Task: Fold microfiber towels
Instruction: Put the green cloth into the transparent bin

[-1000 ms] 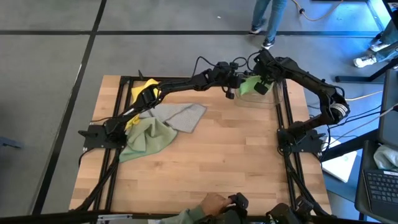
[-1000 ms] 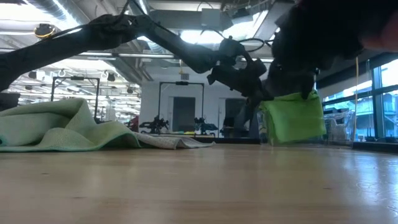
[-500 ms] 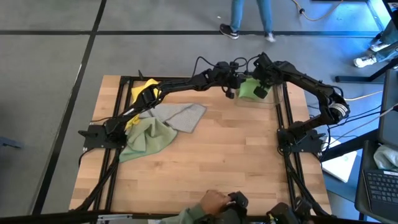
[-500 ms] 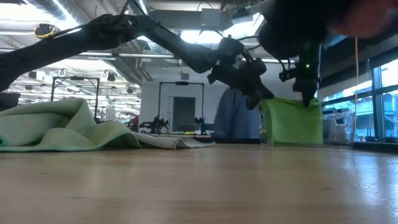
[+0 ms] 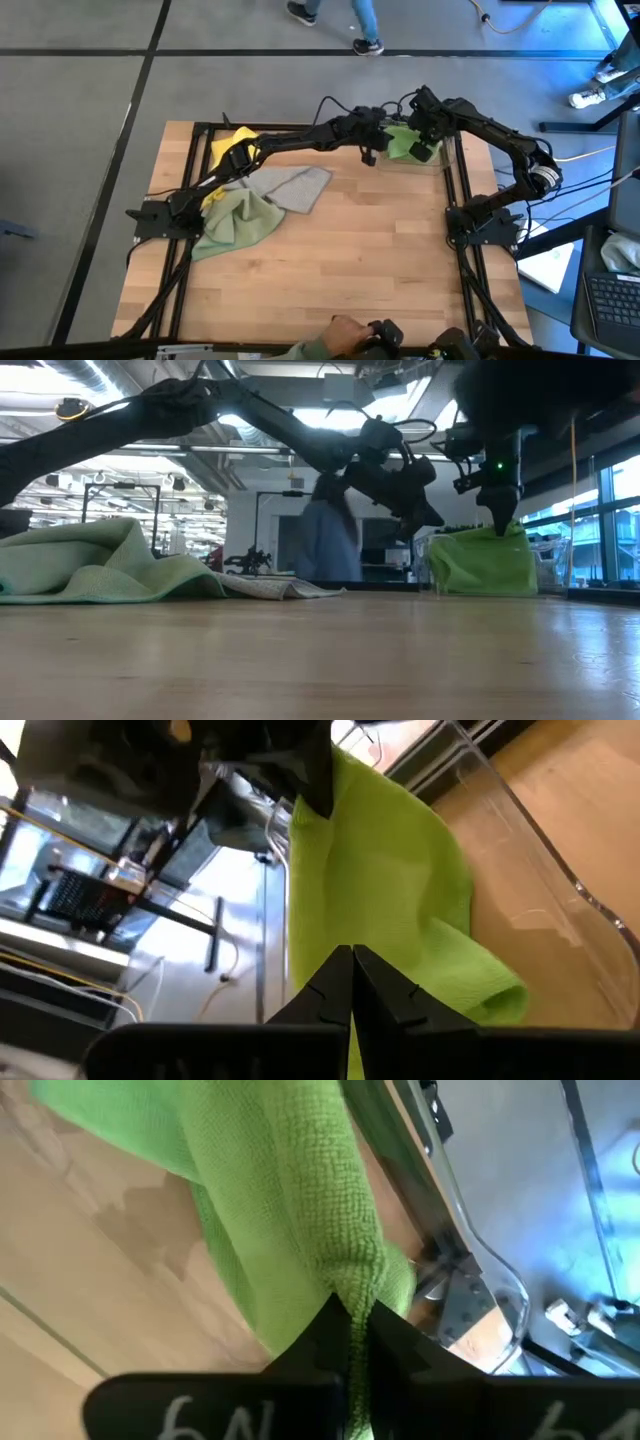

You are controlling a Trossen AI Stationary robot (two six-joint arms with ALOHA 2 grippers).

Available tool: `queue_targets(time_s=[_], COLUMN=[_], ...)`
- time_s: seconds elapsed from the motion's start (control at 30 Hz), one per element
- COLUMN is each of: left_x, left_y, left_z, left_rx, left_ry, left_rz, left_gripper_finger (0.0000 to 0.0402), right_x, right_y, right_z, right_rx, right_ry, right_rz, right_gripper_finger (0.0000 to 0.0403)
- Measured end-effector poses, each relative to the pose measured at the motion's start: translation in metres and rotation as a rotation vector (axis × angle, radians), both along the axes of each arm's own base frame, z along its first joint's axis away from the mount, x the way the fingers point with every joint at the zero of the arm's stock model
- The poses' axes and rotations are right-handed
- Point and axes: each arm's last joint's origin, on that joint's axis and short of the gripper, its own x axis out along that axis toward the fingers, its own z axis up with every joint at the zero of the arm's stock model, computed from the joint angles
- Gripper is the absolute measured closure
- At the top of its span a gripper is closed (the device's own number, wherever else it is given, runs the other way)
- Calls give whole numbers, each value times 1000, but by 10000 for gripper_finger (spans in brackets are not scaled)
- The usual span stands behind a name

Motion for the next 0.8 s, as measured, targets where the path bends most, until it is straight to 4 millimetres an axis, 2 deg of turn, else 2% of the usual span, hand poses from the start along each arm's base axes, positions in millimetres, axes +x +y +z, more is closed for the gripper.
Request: queue_targets(time_s=[0.2,0.37,0.6,0.8], left_x=[3,-2,-16,-21], left_y=[-1,13,38,42], left_z=[8,11,5,6], left_rx=[44,38,-228,-413], left_ry=[-75,-118,-131,-159], left_rz=[16,25,-2,-144], left_gripper_finger=[399,373,332,317], right_x=[0,0,1,3], right_y=[0,0,-2,-3], right_z=[0,0,1,1], right_rx=[-7,-7,-21,-31], right_ry=[12,13,8,-15], right_rz=[7,9,26,36], right_gripper_finger=[386,386,386,386])
